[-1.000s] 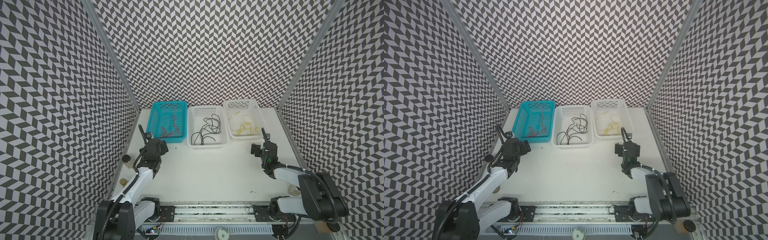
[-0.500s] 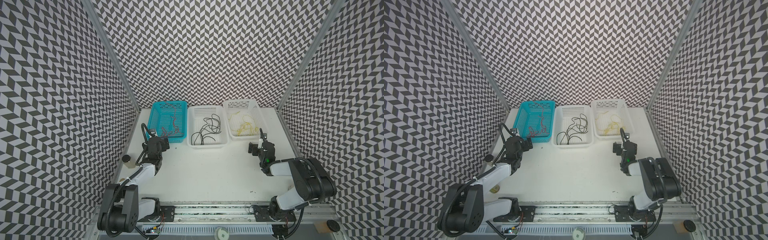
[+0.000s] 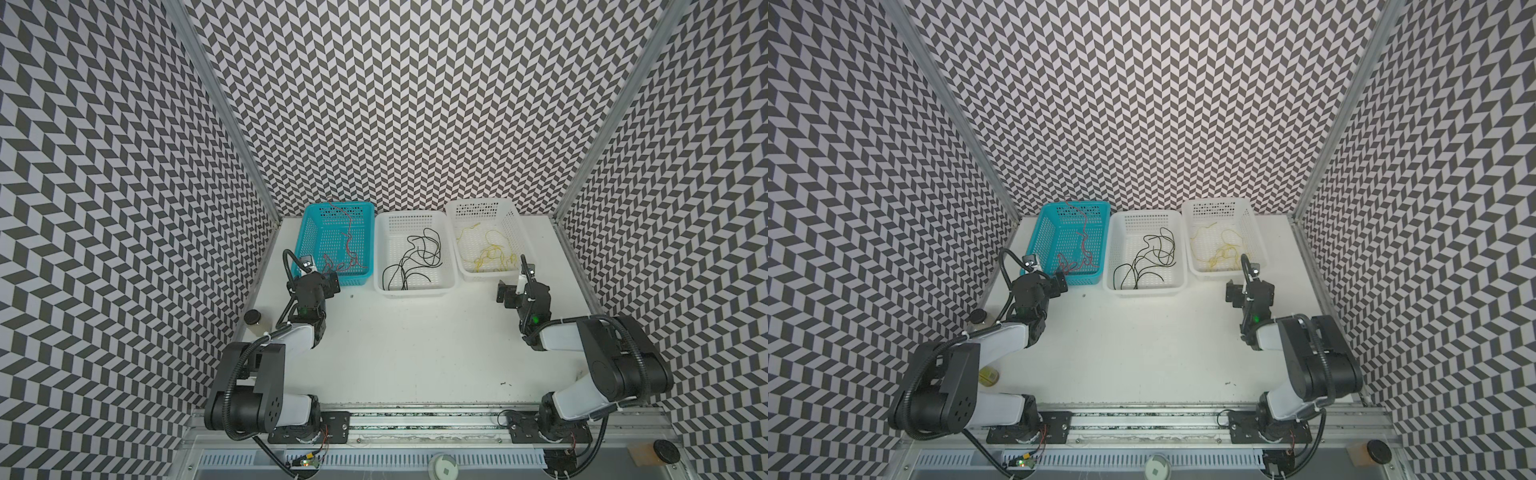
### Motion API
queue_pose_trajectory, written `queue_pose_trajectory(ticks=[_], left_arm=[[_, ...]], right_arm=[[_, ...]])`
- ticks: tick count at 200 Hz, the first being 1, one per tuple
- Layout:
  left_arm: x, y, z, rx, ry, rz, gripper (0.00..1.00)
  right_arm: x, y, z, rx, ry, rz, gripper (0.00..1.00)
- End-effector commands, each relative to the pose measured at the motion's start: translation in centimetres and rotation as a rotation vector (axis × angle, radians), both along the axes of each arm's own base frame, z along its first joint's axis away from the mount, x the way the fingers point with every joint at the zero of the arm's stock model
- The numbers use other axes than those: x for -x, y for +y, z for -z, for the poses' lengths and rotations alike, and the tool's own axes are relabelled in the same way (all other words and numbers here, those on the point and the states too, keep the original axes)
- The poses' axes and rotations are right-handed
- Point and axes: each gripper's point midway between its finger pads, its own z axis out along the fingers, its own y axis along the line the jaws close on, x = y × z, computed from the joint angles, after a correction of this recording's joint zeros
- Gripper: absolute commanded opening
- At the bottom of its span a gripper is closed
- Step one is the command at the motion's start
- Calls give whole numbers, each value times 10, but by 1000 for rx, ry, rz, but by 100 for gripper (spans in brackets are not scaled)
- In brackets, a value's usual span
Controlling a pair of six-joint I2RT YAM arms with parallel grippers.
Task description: Untangle the cables
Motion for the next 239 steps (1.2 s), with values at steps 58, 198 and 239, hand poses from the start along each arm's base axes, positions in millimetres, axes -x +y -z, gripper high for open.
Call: queue_pose_trajectory(ticks=[58, 198, 239], left_arm=[[-2, -8, 20, -21, -10, 58, 100], [-9, -8, 28, 15, 26, 99, 100], [-7, -5, 35, 27, 22, 89, 100]], right_arm=[[-4, 0, -11, 14, -51, -7, 100], [-4, 0, -12, 14, -52, -7, 100], [-4, 0, -12, 14, -52, -7, 100]])
